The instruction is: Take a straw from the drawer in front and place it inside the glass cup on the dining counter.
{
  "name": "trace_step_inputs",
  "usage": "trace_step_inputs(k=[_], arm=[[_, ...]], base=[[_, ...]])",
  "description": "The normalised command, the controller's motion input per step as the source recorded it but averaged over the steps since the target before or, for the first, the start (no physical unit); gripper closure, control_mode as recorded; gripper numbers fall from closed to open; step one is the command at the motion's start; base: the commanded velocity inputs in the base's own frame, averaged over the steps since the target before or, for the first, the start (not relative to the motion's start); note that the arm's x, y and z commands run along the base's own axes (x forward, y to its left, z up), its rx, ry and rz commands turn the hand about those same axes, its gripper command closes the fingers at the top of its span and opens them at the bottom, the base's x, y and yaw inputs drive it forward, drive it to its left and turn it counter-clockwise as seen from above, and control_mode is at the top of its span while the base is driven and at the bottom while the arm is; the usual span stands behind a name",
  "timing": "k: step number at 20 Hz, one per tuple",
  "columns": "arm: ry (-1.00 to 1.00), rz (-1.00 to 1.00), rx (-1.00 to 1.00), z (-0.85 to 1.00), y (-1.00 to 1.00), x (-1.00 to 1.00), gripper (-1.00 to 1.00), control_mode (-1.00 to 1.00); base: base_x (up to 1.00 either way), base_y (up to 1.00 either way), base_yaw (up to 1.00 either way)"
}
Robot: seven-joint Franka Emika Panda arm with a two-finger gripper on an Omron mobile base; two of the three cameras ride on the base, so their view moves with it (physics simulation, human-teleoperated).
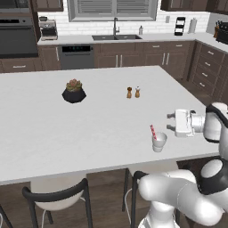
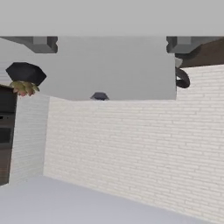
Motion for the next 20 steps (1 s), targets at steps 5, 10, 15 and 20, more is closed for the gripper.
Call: trace_step_inputs(k=[5,10,15,20], arm=[[0.01,-0.08,0.0,0.27,0.05,-0.06,-1.0,-1.0],[0.05,-0.07,0.0,0.29,0.07,0.0,-1.0,-1.0],[0.07,-0.07,0.0,0.23,0.12,0.0,-1.0,-1.0],[0.09,-0.06,0.0,0.18,0.14,0.0,-1.0,-1.0]], base=[[0.0,0.0,0.0],[0.0,0.0,0.0],[0.0,0.0,0.0],[0.0,0.0,0.0]])
